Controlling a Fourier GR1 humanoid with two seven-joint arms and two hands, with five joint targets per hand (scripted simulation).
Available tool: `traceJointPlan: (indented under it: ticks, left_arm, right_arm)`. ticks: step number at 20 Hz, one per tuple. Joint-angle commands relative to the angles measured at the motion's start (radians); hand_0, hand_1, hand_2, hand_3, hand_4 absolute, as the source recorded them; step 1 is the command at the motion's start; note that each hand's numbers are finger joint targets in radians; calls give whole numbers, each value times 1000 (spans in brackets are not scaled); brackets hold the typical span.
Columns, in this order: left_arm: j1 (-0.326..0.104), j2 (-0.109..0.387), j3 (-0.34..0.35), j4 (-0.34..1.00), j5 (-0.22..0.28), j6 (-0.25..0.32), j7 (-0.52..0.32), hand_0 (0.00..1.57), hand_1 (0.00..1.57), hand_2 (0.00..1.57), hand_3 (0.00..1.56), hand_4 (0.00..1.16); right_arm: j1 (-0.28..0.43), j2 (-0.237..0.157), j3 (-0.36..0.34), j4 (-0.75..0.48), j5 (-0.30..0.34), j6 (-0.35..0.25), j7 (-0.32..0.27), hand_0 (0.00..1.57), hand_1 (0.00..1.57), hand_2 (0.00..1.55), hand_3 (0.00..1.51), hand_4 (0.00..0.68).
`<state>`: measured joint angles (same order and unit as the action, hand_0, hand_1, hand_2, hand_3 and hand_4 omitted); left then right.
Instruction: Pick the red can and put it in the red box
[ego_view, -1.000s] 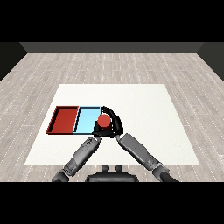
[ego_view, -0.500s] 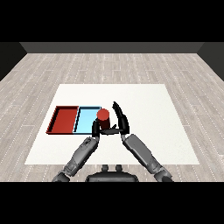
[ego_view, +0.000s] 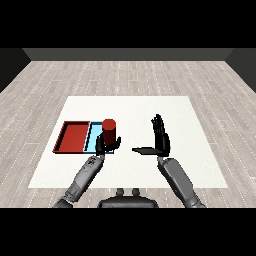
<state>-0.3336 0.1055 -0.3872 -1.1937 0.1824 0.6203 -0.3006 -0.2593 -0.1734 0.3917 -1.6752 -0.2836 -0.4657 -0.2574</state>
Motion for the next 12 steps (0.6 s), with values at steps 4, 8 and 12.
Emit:
traceJointPlan:
  ticks: [4, 8, 12]
  left_arm:
    - [6, 206, 85, -93, -47, -7, 94, 1571, 1571, 1568, 1467, 1116]
    - [-71, 317, 202, 76, -20, -83, 119, 1571, 1571, 1555, 1465, 1116]
    - [13, 321, 260, 134, -2, -119, 45, 1571, 1571, 1571, 1491, 1124]
  right_arm:
    - [249, -121, -113, -118, -48, 41, -39, 0, 0, 0, 0, 0]
    - [302, -148, -146, -66, -58, 89, -78, 0, 0, 0, 0, 0]
    - [295, -156, -175, -62, -22, 71, -41, 0, 0, 0, 0, 0]
